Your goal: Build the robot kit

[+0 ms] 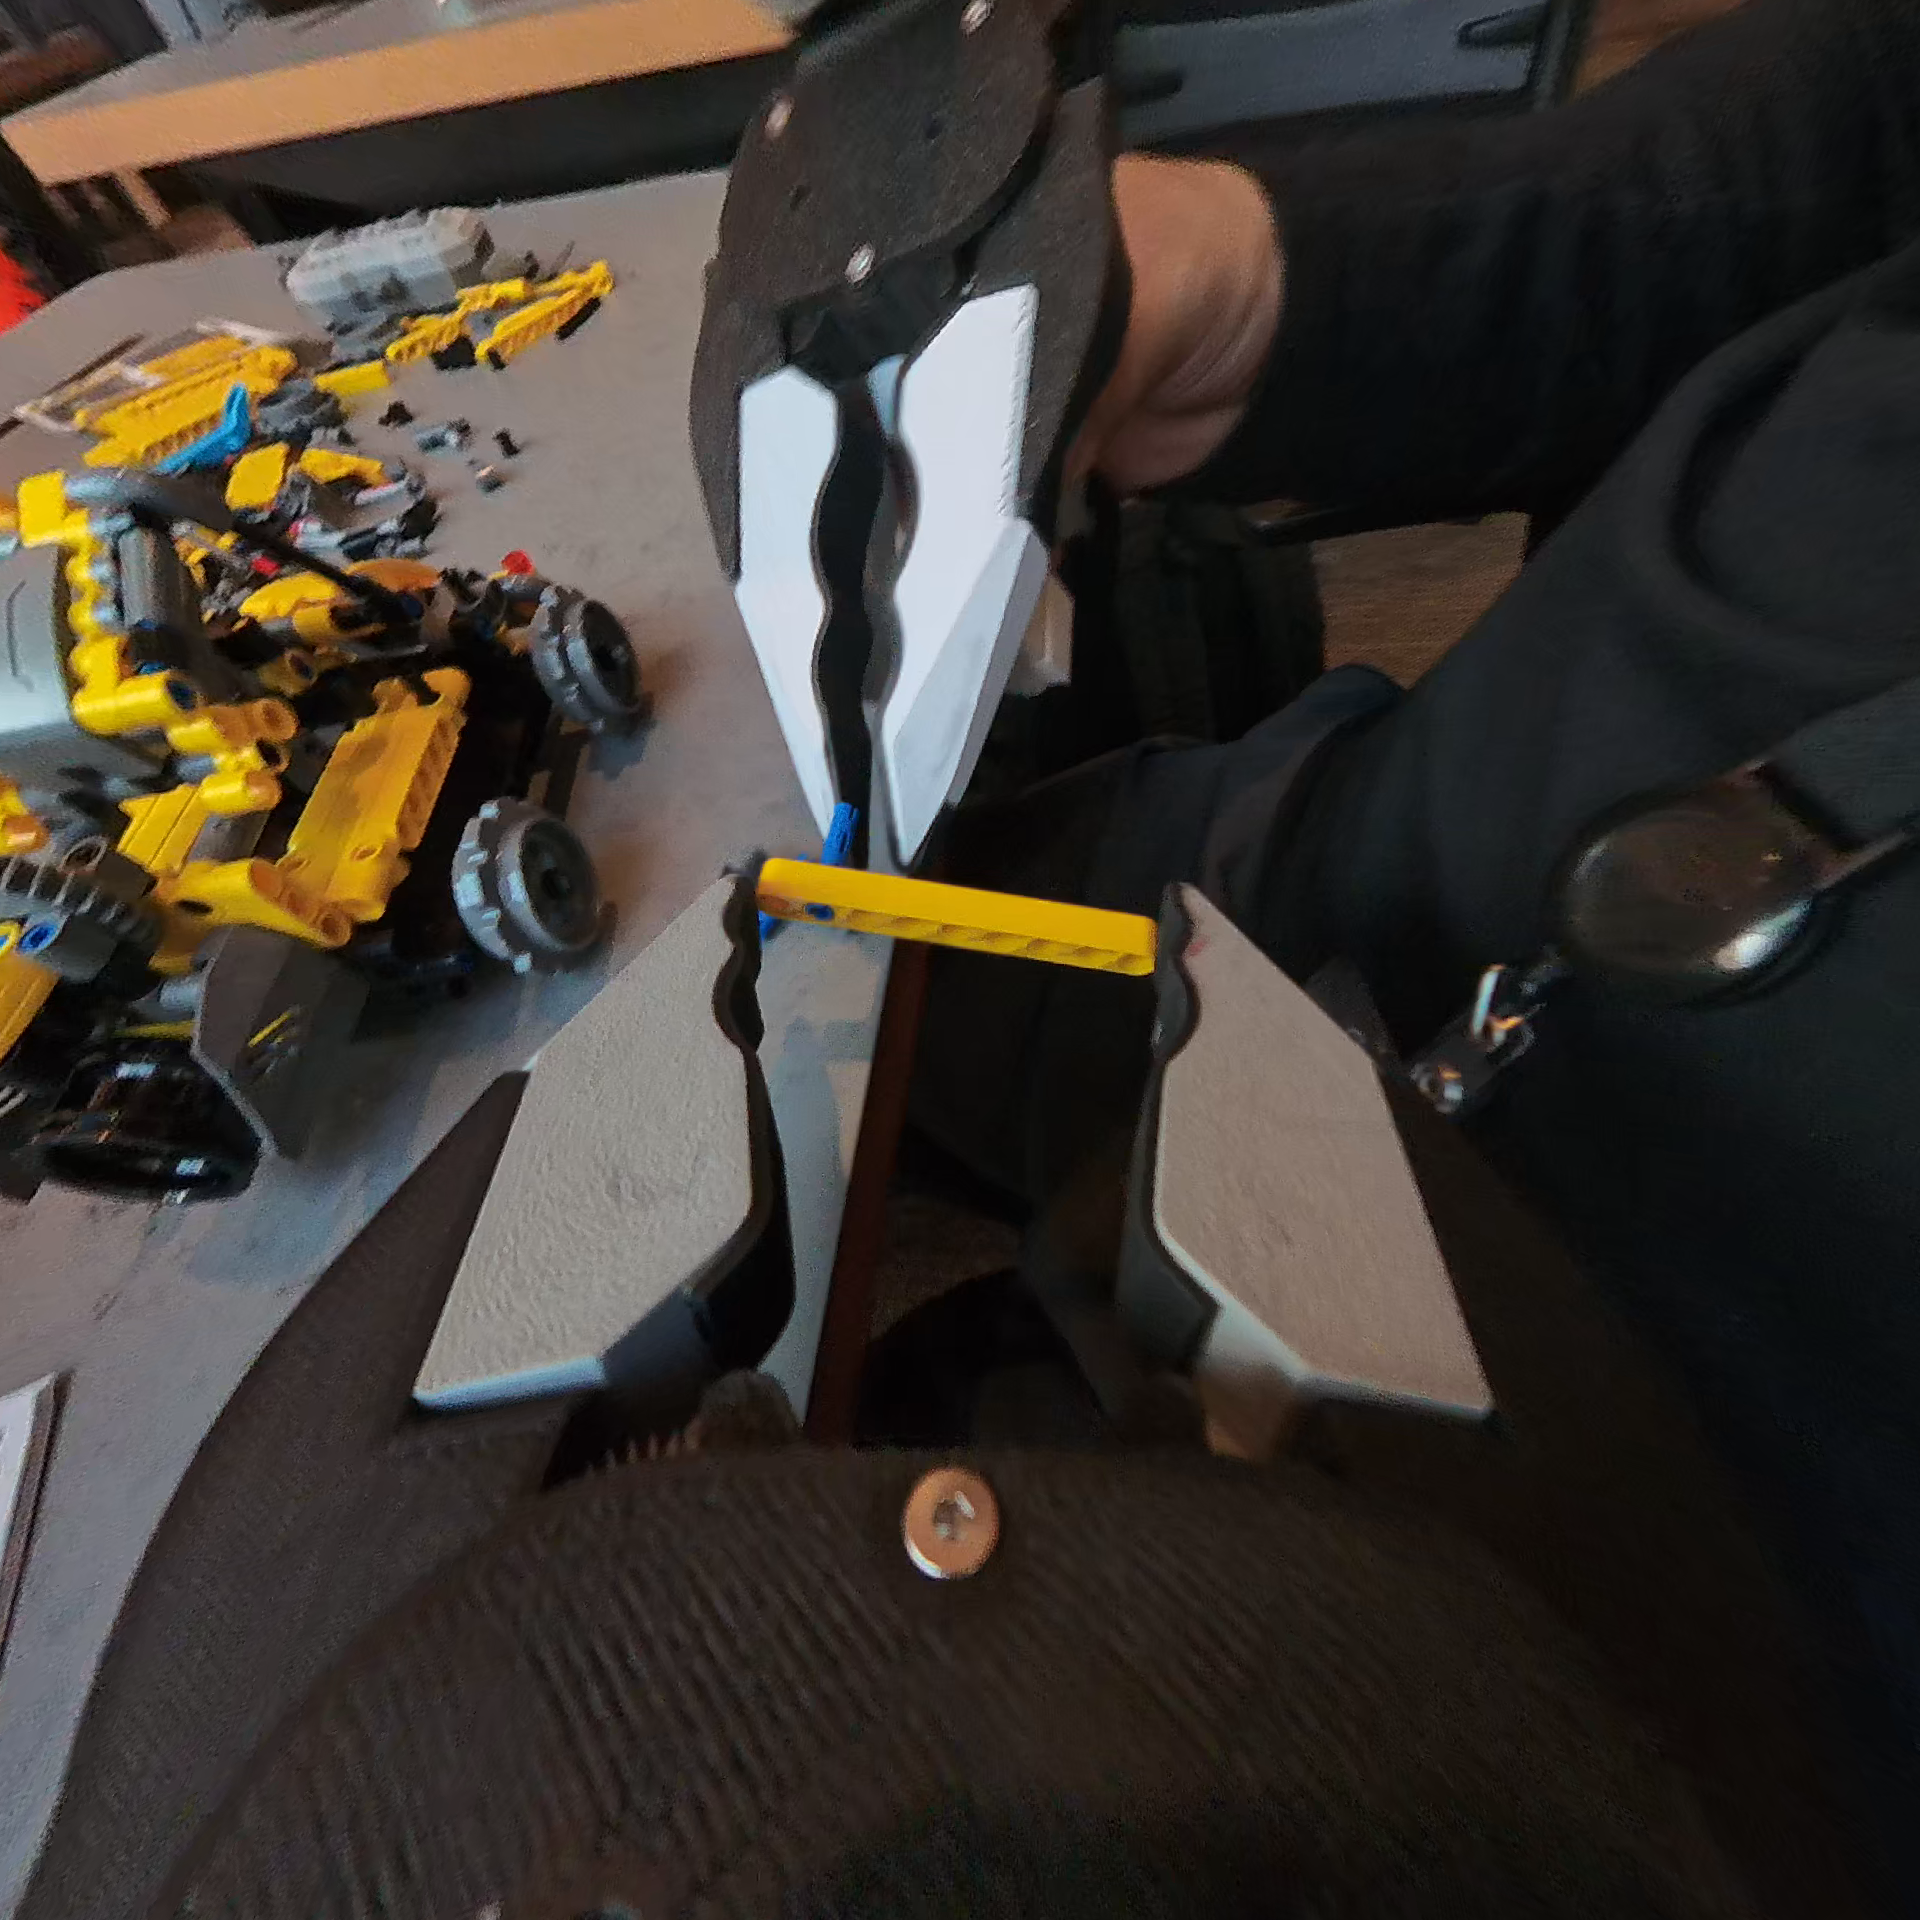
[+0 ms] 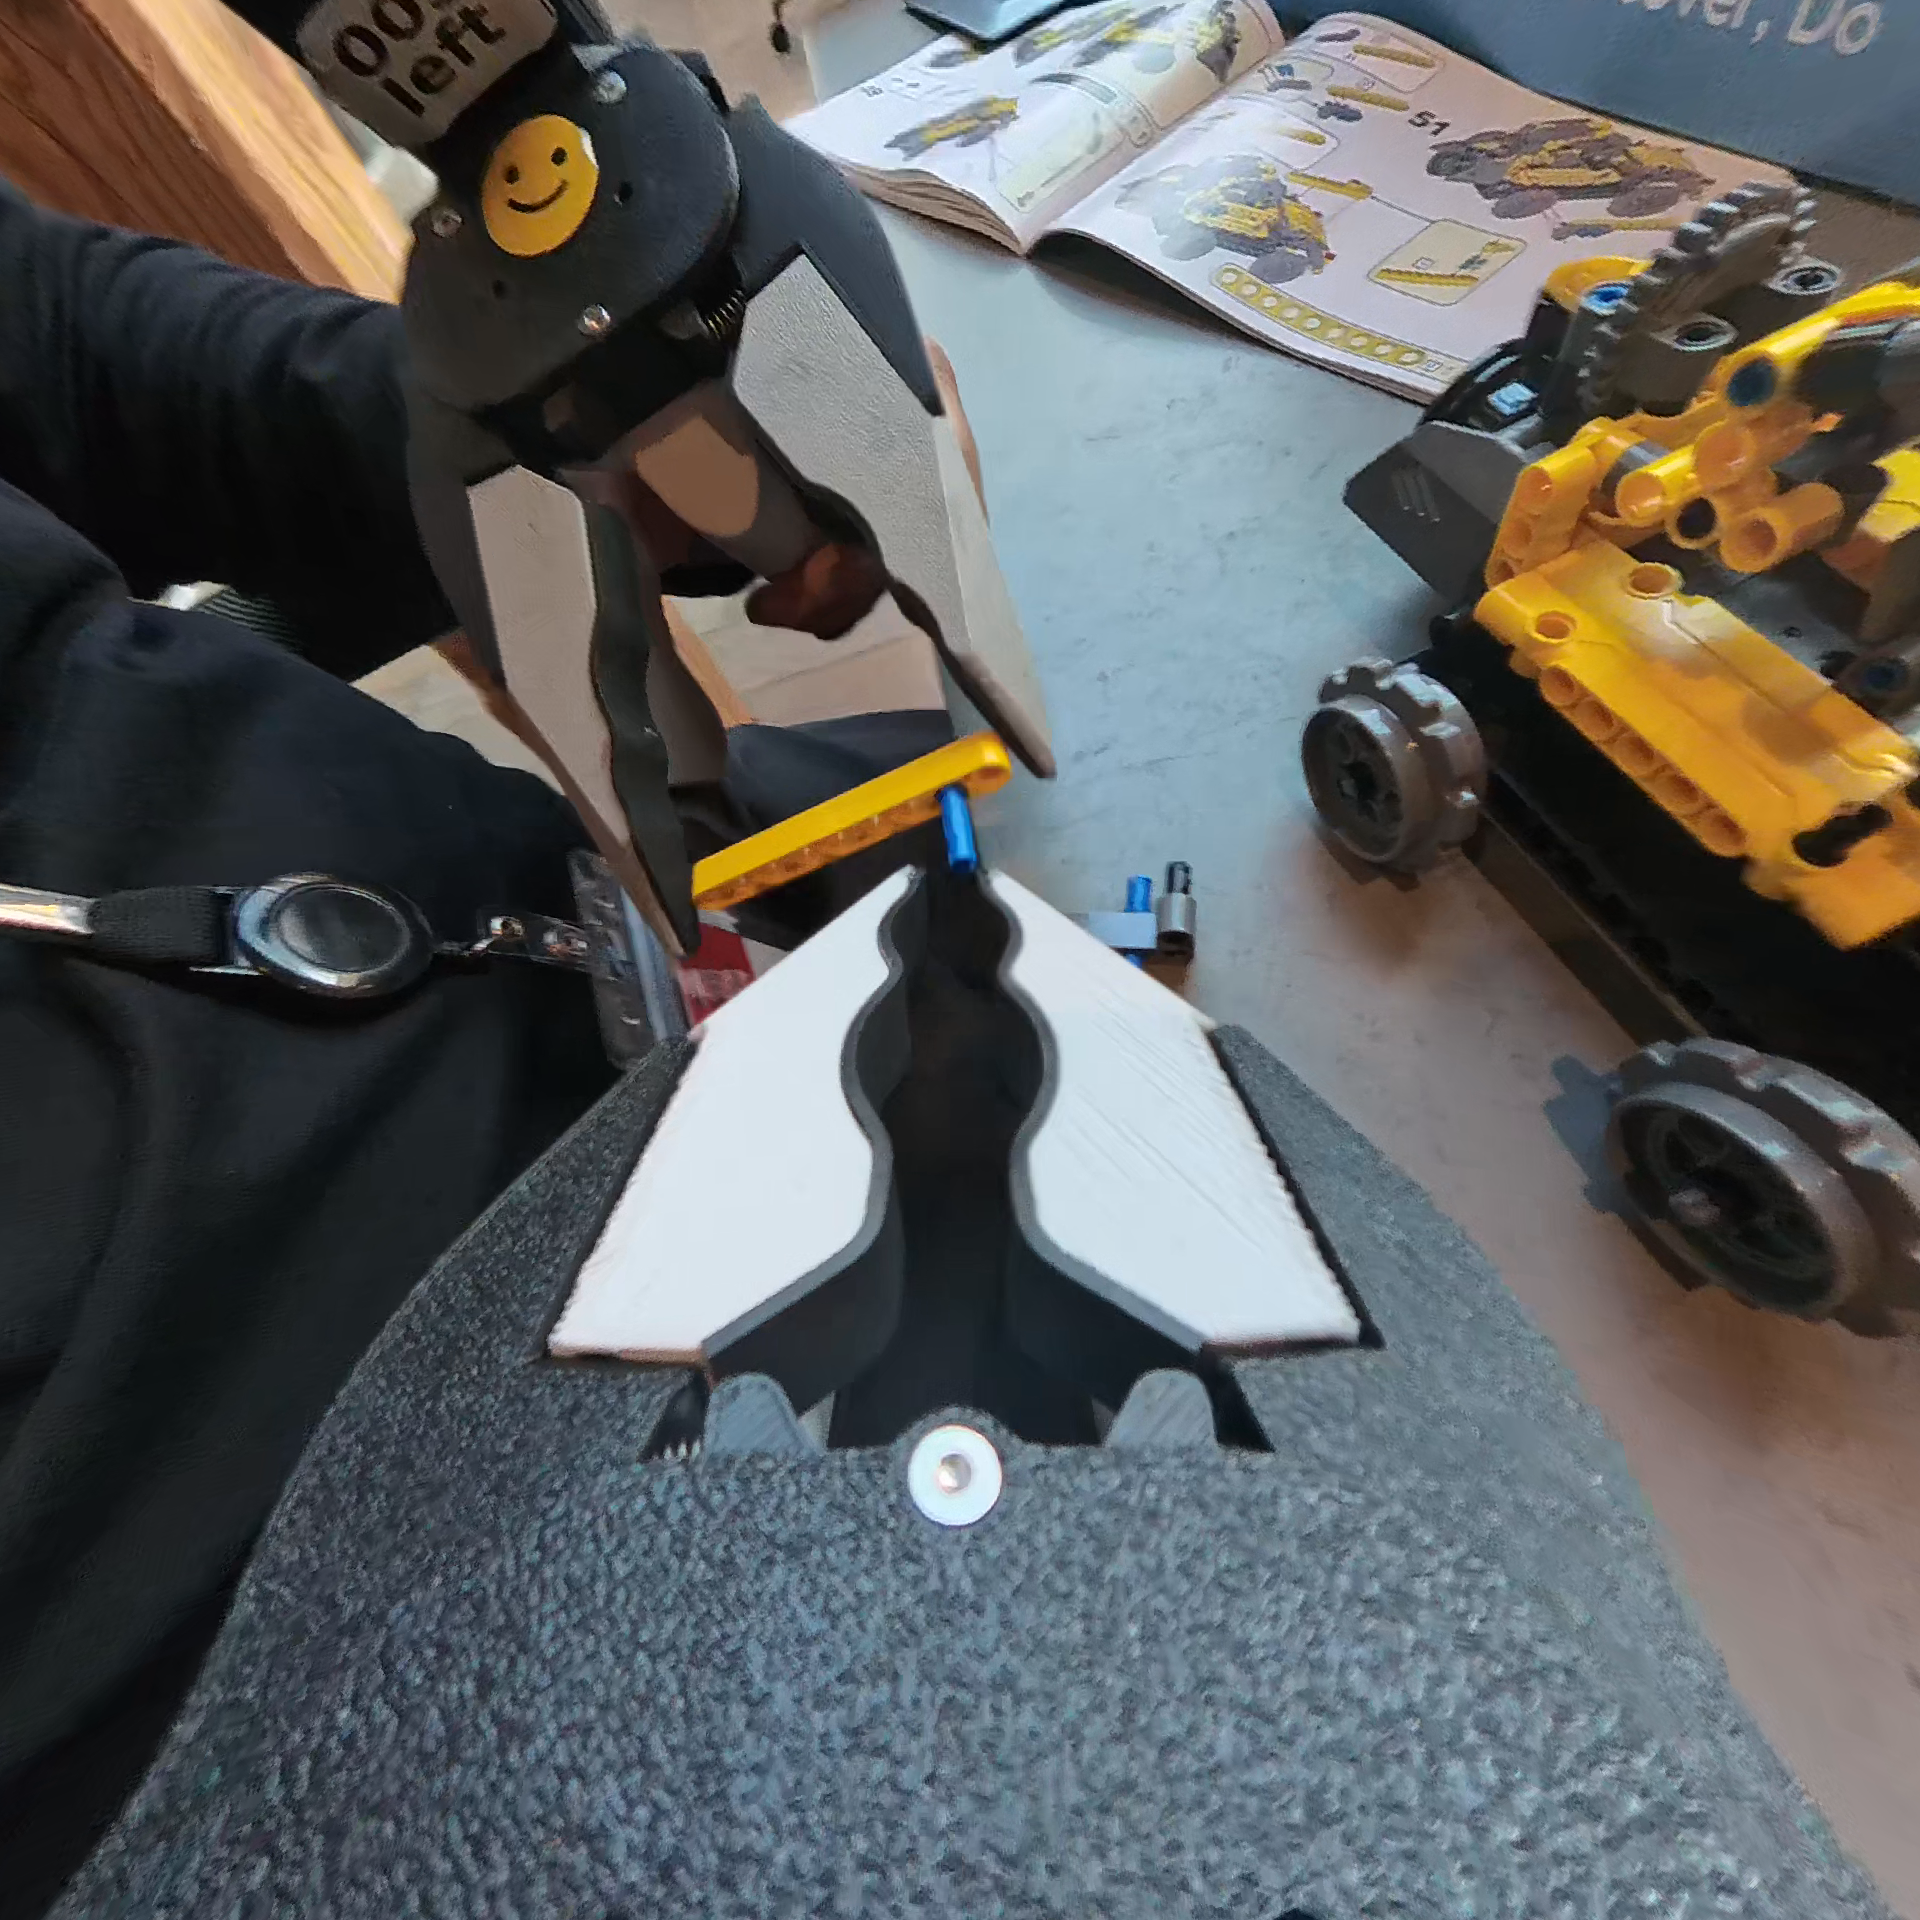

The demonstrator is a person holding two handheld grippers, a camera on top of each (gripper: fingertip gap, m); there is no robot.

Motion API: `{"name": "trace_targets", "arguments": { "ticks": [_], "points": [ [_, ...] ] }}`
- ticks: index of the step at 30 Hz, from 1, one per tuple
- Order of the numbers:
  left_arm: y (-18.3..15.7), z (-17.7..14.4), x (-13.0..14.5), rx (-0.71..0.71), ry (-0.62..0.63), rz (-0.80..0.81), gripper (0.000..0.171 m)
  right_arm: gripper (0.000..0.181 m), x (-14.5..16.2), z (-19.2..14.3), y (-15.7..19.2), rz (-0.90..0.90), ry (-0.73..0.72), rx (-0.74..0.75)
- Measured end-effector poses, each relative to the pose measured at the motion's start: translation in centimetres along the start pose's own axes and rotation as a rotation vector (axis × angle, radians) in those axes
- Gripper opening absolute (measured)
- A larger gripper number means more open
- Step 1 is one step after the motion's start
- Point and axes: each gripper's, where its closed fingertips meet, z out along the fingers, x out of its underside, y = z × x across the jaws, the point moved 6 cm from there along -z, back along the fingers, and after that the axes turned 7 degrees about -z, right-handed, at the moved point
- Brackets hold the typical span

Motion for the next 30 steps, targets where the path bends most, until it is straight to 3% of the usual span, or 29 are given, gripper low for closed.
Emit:
{"name": "trace_targets", "arguments": {
  "ticks": [4,9,18,25,30],
  "points": [
    [1.4,-0.1,0.8,-0.030,0.098,-0.147,0.074,0.017,0.1,-1.3,-1.5,-0.040,0.041,0.138],
    [2.1,0.1,0.9,-0.013,0.127,-0.250,0.074,0.019,0.7,-1.9,-2.5,-0.080,0.134,0.223],
    [3.2,0.9,0.9,0.059,0.312,-0.202,0.074,0.022,0.7,-0.8,-2.9,-0.118,0.193,0.231],
    [3.9,1.2,0.6,0.103,0.339,-0.187,0.079,0.019,0.5,-0.1,-2.9,-0.121,0.201,0.211],
    [4.6,0.3,0.7,0.046,0.331,-0.185,0.084,0.015,0.5,-0.1,-2.9,-0.126,0.212,0.209]
  ]
}}
